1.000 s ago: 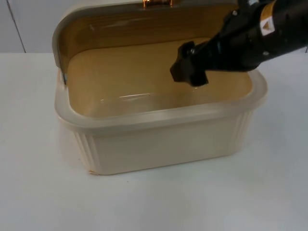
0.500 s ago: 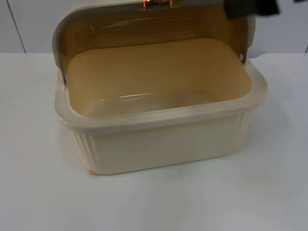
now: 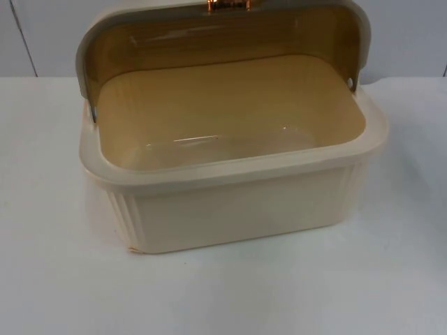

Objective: Open the box lid with the left hand, place the block into the box with the right hand, then close the box lid with the left hand.

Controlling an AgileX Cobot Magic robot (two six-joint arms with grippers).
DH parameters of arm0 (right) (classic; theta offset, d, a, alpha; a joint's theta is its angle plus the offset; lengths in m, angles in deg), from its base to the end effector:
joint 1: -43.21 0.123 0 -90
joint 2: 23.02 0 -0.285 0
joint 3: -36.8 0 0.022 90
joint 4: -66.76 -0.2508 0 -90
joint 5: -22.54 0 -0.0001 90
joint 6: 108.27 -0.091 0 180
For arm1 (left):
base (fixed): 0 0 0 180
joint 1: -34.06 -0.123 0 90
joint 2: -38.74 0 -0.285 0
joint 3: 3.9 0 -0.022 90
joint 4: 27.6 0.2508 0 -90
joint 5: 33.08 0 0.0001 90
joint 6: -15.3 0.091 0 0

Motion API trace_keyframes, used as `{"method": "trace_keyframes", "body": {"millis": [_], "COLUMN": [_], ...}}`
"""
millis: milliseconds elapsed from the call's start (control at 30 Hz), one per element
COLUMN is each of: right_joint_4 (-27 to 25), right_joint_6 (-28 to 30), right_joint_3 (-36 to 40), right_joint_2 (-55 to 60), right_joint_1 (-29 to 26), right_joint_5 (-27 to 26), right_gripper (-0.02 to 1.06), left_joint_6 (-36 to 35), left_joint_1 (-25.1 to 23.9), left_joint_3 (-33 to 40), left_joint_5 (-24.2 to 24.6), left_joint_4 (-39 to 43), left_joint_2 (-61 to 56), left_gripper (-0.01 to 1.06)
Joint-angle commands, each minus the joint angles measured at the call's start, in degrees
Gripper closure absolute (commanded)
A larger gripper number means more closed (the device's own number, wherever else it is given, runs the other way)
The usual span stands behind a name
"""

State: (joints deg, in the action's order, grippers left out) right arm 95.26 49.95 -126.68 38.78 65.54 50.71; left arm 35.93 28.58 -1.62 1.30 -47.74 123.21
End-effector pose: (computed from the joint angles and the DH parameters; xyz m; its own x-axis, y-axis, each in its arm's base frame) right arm 0.1860 0.0542 0.4257 -0.2047 -0.1539 -0.9667 -0.1815 0.9764 -0.1170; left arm 0.2997 0.0109 0.3989 -0.4836 0.0187 -0.8751 0.1070 0.9935 -0.0379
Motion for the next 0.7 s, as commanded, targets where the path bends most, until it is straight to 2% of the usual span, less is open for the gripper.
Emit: {"method": "trace_keyframes", "body": {"millis": [0,33,167,200,267,333,433,667], "right_joint_4": [2.6,2.6,3.2,3.2,2.8,1.0,-0.3,-9.5], "right_joint_6": [-0.2,-0.2,0.2,0.2,0.8,0.8,0.8,4.9], "right_joint_3": [-0.2,-0.2,-0.2,-0.2,-0.2,-0.2,-0.2,-0.2], "right_joint_2": [-3.3,-3.3,-5.1,-5.1,-4.9,-4.3,-3.4,1.5], "right_joint_1": [-7.2,-7.2,-18.2,-18.2,-23.0,-25.2,-25.6,-25.6], "right_joint_5": [1.2,1.2,1.2,1.2,1.2,1.2,1.1,0.2], "right_gripper": [0.00,0.00,0.00,0.00,0.00,0.00,0.00,0.00], "left_joint_6": [0.0,0.0,0.0,0.0,0.0,0.0,0.0,0.0], "left_joint_1": [-0.2,-0.2,-0.2,-0.2,-0.2,-0.2,-0.2,1.8], "left_joint_3": [-0.2,-0.2,-0.2,-0.2,-0.2,-0.2,-0.2,-0.2], "left_joint_5": [-0.4,-0.4,-0.4,-0.4,-0.4,-0.2,0.2,0.7], "left_joint_4": [-0.6,-0.6,-0.9,-0.9,-0.9,-0.9,-1.8,-1.6], "left_joint_2": [0.0,0.0,0.0,0.0,0.0,0.0,0.0,0.0], "left_gripper": [0.03,0.03,0.03,0.03,0.03,0.03,0.03,0.03]}}
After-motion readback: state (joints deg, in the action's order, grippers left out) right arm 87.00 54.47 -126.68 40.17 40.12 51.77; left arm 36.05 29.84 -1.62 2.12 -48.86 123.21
